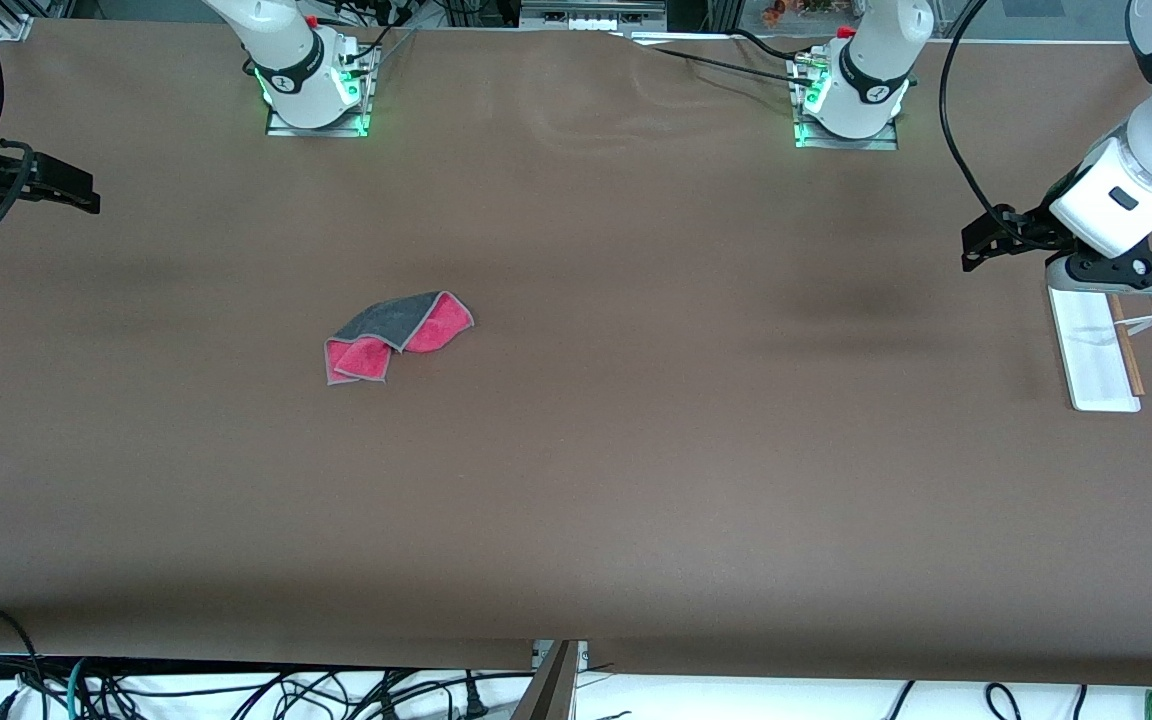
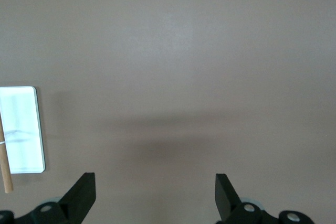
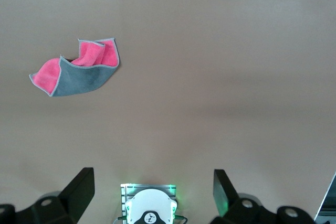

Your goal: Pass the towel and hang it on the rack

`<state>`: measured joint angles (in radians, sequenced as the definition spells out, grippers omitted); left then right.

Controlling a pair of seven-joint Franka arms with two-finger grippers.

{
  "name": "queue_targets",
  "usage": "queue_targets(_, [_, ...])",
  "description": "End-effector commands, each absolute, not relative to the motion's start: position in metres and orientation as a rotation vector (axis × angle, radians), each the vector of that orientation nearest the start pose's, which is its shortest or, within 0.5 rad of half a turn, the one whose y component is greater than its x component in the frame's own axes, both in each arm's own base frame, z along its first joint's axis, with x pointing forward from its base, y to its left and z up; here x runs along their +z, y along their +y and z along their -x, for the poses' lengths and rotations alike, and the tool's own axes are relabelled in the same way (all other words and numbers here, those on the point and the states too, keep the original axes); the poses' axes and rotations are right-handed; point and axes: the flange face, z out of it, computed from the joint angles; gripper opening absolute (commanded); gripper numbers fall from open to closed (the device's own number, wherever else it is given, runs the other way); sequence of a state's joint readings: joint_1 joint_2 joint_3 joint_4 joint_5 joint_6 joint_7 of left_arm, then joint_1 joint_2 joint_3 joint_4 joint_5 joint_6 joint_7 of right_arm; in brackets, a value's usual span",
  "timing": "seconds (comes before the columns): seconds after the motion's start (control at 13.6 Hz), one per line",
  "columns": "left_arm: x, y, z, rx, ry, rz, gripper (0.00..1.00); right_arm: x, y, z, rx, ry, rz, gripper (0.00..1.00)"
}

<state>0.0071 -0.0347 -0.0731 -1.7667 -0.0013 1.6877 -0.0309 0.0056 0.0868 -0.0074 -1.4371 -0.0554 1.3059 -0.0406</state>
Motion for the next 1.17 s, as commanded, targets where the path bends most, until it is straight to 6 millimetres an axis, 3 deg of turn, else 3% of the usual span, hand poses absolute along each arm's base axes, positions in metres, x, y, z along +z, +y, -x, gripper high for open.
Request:
queue_targets(0.0, [0.567, -0.036, -0.547, 0.080, 0.047, 3.140, 1.00, 0.618, -0.005, -0.556, 0.344, -0.040, 3.162, 1.00])
queue_targets(0.22, [0.567, -0.036, -0.547, 0.080, 0.047, 3.140, 1.00, 0.619, -0.002, -0.556, 0.337, -0.050, 3.163, 1.00])
queue_targets(0.37, [0.567, -0.036, -0.547, 0.082, 0.050, 3.140, 1.00, 0.622, 0.012, -0.557, 0.324, -0.076, 3.167, 1.00])
queue_targets(0.73, [0.567, -0.036, -0.546, 0.089, 0.050, 3.140, 1.00, 0.614, 0.085, -0.566, 0.242, -0.272, 3.163, 1.00])
queue_targets(0.88, [0.567, -0.036, -0.546, 0.094, 0.050, 3.139, 1.00, 0.598, 0.120, -0.569, 0.239, -0.366, 3.124, 1.00])
queue_targets(1.1, [0.567, -0.036, -0.546, 0.094, 0.052, 3.139, 1.00, 0.540, 0.172, -0.568, 0.315, -0.493, 3.035, 1.00])
